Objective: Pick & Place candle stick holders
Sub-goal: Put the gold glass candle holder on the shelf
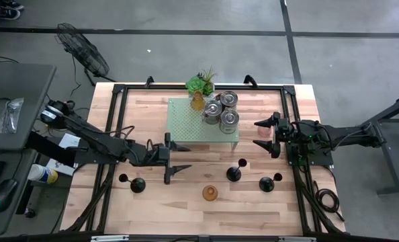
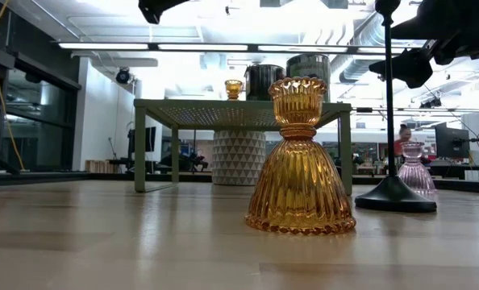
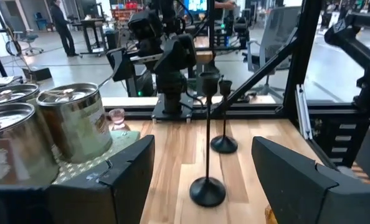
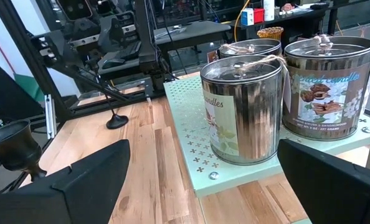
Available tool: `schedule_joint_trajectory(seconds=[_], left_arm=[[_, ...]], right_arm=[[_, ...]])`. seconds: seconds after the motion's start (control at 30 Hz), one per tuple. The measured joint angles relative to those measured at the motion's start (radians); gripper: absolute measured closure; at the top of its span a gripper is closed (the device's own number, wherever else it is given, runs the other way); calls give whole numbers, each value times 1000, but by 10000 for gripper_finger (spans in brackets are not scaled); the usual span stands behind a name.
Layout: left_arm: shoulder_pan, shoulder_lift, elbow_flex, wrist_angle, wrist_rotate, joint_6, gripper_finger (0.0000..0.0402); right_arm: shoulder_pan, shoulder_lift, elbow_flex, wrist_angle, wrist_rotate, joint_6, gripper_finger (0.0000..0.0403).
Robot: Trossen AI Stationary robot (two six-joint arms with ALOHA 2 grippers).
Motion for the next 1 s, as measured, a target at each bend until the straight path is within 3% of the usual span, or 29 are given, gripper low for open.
schedule_joint_trajectory(seconds=[0.3,0.6,1.0], left_arm=[[0,179,14,149,-7,0,139],[0,351,158,87,65,25,139],[-43,490,166,19,147,-94,139]], right_arm=[[0,0,0,0,0,0,3],[0,0,0,-2,0,0,3],[0,0,0,-3,0,0,3]])
